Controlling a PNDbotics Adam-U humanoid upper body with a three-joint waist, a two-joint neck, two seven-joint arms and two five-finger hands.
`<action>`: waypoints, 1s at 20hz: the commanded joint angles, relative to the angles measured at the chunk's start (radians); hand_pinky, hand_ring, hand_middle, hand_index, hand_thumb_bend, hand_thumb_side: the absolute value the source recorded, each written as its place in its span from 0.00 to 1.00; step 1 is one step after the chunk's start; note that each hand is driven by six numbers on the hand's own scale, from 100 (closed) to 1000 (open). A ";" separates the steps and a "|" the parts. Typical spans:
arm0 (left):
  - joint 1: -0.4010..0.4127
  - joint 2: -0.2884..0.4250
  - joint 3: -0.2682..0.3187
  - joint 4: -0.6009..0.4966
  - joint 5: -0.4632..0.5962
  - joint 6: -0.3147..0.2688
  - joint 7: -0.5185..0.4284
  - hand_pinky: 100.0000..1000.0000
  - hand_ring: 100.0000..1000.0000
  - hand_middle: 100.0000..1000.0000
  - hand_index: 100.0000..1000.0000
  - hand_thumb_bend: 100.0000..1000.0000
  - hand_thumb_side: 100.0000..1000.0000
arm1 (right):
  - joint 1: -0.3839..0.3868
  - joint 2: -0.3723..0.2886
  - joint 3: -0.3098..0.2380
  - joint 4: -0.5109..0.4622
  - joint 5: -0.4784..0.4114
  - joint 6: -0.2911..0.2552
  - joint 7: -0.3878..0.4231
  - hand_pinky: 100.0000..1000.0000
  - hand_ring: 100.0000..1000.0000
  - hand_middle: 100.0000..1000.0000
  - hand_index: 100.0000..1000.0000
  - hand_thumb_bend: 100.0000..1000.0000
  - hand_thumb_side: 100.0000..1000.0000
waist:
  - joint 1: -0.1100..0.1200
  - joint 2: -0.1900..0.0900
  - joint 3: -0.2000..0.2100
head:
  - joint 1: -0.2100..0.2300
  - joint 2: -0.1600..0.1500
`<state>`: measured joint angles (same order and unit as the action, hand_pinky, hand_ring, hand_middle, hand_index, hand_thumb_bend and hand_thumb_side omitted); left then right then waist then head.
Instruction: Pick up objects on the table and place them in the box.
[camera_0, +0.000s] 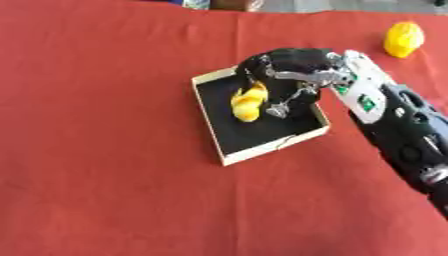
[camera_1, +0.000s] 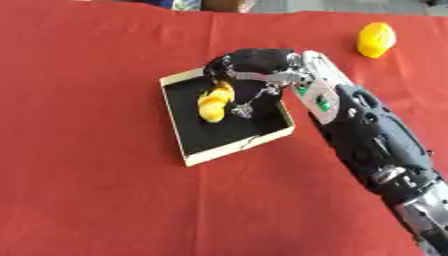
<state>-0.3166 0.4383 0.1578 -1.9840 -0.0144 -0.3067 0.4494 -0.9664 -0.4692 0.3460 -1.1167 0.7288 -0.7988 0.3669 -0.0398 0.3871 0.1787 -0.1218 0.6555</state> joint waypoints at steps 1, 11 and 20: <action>-0.009 0.013 0.003 -0.016 0.004 0.000 -0.005 0.82 0.82 0.64 0.79 0.00 0.66 | -0.012 -0.020 -0.016 -0.030 0.047 -0.073 0.029 0.91 1.00 0.87 0.93 0.05 0.22 | 0.004 -0.020 -0.001 | 0.000 -0.008; -0.009 0.014 0.005 -0.016 0.003 0.001 -0.005 0.82 0.82 0.64 0.79 0.00 0.66 | 0.003 -0.077 -0.076 -0.140 0.026 -0.037 -0.079 0.91 1.00 0.88 0.94 0.06 0.12 | 0.003 -0.022 -0.005 | 0.008 -0.010; -0.004 0.018 0.009 -0.016 -0.001 0.002 0.000 0.82 0.82 0.64 0.79 0.00 0.66 | 0.034 -0.207 -0.235 -0.260 -0.125 0.133 -0.105 0.88 0.99 0.85 0.92 0.07 0.00 | 0.002 -0.025 -0.019 | 0.016 -0.015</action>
<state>-0.3164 0.4381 0.1580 -1.9840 -0.0131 -0.3044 0.4473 -0.9193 -0.6260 0.1435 -1.3518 0.6272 -0.6892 0.2659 -0.0400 0.3870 0.1592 -0.1085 0.6500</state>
